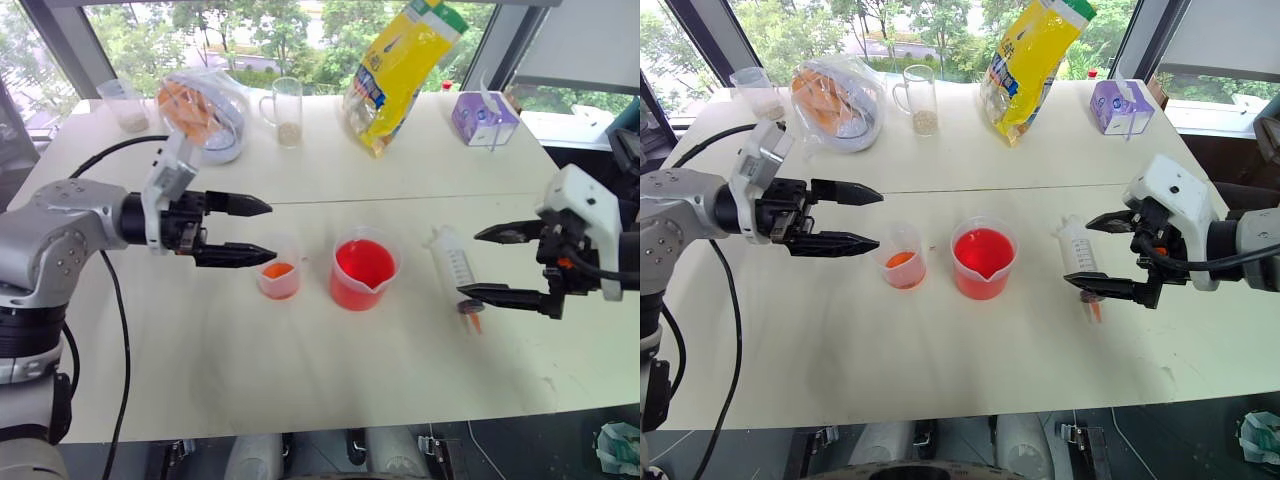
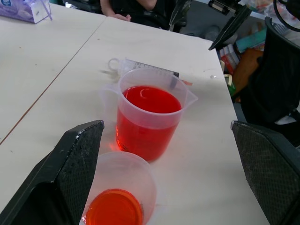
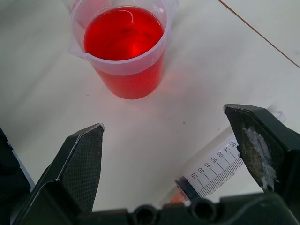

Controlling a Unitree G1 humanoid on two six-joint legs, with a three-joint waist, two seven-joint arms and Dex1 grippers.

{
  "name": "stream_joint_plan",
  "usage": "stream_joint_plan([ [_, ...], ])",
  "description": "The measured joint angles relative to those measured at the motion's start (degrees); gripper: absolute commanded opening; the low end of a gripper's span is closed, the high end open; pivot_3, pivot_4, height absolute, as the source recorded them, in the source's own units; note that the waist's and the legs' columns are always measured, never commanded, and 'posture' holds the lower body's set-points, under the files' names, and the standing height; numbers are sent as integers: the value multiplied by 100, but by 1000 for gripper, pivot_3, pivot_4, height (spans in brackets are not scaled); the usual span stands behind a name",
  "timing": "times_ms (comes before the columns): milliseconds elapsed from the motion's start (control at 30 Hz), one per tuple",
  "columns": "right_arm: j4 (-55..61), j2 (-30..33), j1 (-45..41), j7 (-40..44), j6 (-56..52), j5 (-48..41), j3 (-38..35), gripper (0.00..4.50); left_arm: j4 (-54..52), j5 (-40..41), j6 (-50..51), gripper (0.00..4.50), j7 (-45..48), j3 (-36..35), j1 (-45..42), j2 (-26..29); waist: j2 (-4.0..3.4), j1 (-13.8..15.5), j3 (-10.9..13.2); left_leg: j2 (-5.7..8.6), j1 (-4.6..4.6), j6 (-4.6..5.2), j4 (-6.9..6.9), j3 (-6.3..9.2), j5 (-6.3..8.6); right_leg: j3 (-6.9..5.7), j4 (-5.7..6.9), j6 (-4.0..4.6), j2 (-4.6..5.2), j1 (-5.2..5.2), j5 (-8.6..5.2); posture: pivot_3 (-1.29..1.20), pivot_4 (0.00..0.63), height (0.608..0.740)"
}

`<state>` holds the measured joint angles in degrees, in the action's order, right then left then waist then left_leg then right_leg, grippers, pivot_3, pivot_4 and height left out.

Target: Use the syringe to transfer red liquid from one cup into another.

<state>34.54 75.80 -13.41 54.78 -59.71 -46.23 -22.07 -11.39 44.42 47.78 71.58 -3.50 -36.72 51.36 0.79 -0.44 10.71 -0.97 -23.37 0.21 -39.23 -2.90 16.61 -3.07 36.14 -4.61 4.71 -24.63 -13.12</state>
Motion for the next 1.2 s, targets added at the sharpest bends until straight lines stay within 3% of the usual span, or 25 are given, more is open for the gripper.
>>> stream_joint_plan([
  [633,-145,-52,-85,-537,-543,-9,269,4470,38,-2,-137,4500,-58,1,-90,-46,0,-4,0,0,1,-1,-3,-1,0,1,2,0,0,1,0,0,150,740],
  [767,-619,-305,-780,-1076,-1089,36,813,4470,33,-3,-139,4500,-65,4,-113,-93,1,-22,0,0,3,-2,-6,-2,-1,2,6,3,-1,1,2,0,150,740],
  [1033,-2175,-1608,-2589,-2327,-3107,277,1991,4470,-6,-5,-184,4500,-104,24,-131,-237,0,-17,-1,2,1,-4,-6,-2,-2,4,10,6,-3,-2,4,0,150,740],
  [1200,-3488,-1953,-3184,-3053,-3241,129,2561,4470,-55,-3,-192,4500,-200,18,-103,-291,0,-8,-1,4,-2,-2,-6,-4,-2,3,7,6,0,-2,4,0,150,740],
])
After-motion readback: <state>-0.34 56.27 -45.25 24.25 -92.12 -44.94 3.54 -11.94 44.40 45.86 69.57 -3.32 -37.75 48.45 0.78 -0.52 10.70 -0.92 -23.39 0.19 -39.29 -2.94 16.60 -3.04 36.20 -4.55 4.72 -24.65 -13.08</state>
